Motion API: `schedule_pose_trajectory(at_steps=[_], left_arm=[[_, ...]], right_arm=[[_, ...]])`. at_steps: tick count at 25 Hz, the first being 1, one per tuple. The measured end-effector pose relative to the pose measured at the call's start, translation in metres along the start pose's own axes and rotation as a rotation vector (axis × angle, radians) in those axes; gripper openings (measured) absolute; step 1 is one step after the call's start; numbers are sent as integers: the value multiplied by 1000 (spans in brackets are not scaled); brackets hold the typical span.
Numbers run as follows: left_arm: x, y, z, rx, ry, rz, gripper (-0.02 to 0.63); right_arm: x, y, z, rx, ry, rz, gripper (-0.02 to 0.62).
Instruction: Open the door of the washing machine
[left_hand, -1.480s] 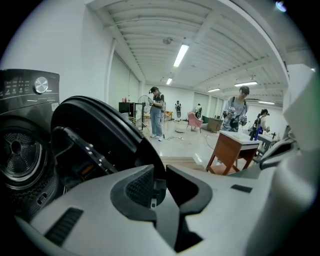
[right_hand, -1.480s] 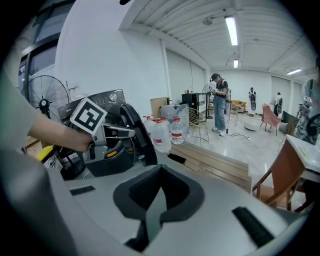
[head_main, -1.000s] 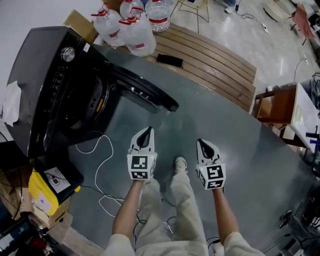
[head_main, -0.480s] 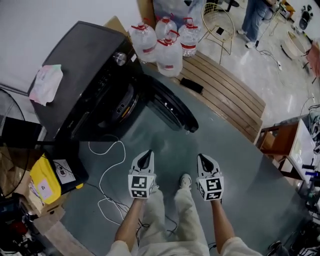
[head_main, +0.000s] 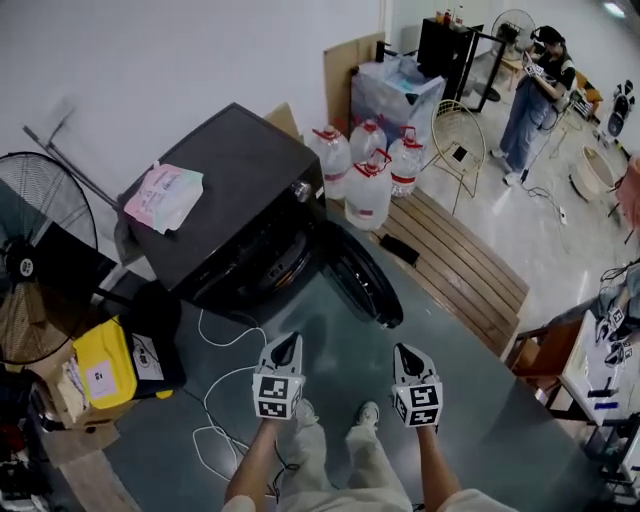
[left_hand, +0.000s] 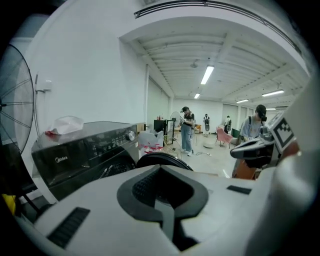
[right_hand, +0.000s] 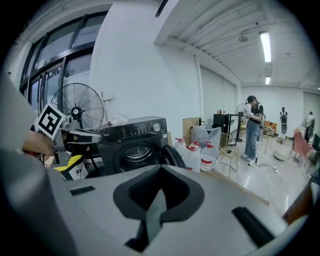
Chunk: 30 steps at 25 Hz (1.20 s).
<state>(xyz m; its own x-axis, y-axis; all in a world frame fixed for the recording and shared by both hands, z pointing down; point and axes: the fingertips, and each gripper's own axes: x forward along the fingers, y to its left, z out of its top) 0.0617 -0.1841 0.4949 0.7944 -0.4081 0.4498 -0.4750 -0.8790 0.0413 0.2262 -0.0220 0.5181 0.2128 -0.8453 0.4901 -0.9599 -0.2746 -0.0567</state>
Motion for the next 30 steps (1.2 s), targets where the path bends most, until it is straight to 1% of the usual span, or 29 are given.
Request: schedule_pose_trajectory(at_steps=[4,8,16,24,30], left_arm=[[-25,10,30,-16,-33,29,8],[-48,13,50,-33,-52,49,8],[-81,6,84,-26,-93,61,8],[-107,-13,107,-7,-129,70,8],[-125,-27,102,6,-129,73,8]], right_arm=[[-14,6,33,-37,-17,9,-2],[-30,9,63,-56,-45,11,-2],[-70,3,100,-78,-100,-14,-2],[-108,-12,118,-106,-131,-35,-2],[-130,-17,114,-99,-145,-50,-2]])
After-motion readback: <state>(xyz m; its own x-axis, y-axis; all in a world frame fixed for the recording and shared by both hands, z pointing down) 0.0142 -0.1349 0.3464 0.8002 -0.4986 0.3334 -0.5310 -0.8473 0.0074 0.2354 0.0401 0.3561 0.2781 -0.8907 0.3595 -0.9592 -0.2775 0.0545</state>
